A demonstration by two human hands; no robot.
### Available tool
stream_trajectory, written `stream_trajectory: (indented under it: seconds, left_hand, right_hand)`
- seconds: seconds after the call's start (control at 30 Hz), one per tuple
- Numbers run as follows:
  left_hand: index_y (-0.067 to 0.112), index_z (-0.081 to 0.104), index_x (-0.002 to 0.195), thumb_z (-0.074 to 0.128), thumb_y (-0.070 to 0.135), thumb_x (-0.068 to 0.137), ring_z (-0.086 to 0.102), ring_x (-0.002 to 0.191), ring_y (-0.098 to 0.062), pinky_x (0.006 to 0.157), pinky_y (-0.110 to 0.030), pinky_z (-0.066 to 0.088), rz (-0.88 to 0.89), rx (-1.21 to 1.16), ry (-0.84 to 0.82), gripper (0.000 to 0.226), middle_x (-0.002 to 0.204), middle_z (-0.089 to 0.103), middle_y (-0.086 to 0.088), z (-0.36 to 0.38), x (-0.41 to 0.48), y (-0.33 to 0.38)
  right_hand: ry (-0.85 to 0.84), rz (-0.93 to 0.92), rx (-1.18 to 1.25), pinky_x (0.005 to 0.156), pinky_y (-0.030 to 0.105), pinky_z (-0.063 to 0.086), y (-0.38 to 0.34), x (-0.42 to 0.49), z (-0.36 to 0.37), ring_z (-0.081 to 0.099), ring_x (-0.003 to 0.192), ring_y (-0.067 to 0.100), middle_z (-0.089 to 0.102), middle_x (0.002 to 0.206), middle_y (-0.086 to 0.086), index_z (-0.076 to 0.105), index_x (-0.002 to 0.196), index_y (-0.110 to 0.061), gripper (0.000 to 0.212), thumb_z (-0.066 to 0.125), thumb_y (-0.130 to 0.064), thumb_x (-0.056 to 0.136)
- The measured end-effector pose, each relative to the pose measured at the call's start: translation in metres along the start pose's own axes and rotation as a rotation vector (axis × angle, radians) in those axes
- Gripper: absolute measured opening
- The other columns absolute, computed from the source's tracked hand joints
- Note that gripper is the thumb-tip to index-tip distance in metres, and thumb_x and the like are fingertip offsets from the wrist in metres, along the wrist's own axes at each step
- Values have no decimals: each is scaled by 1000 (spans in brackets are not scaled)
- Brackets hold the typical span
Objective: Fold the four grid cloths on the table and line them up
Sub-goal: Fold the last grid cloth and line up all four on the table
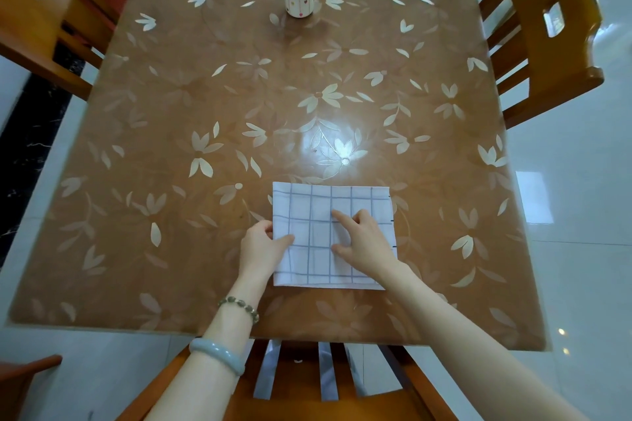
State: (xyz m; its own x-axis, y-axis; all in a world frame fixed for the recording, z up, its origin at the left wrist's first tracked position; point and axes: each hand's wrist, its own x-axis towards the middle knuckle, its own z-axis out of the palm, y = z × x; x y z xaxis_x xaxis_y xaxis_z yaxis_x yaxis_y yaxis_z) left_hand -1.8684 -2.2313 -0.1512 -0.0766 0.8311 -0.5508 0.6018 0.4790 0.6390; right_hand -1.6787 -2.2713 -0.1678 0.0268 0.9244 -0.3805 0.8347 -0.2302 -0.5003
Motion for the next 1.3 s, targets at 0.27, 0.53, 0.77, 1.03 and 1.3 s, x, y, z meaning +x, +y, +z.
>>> stream_trajectory:
  seconds: [0.27, 0.53, 0.77, 1.03, 1.3]
  left_hand:
    - [19, 68, 89, 74, 20, 81, 64, 81, -10, 62, -23, 49, 101, 24, 19, 10, 85, 68, 7, -41, -5, -14]
    - [20, 65, 101, 69, 23, 86, 64, 90, -12, 70, -28, 53, 113, 51, -45, 16, 95, 68, 8, -66, -10, -27]
    - [28, 48, 124, 62, 8, 84, 61, 91, -2, 65, -16, 47, 154, 115, -250, 47, 105, 61, 18, -70, -39, -11]
    - [28, 42, 139, 62, 10, 83, 58, 83, -12, 65, -19, 49, 301, 161, -263, 62, 101, 56, 5, -40, -63, 24]
    - [31, 37, 141, 58, 14, 88, 48, 80, -4, 67, -13, 38, 361, 145, -274, 60, 101, 46, 11, 16, -71, 40]
  right_hand:
    - [-50, -11, 4, 77, 34, 47, -35, 5, 17, 41, 94, 20, 35, 101, 1, 31, 143, -26, 72, 66, -31, 81]
    - [-113, -46, -8, 75, 35, 46, -56, 13, 26, 41, 100, 23, 33, 102, 2, 27, 144, -25, 78, 68, -33, 78]
    - [-201, -48, -57, 82, 39, 48, -57, 14, 25, 38, 105, 26, 34, 113, 7, 15, 147, -26, 104, 79, -36, 66]
    - [-184, -1, 12, 80, 34, 44, -54, 18, 29, 36, 102, 25, 33, 108, 6, 16, 147, -26, 98, 74, -29, 68]
    - [111, 246, 952, 78, 29, 56, -18, 0, -1, 65, 83, 19, 68, 92, 9, 63, 111, -16, 31, 60, -4, 83]
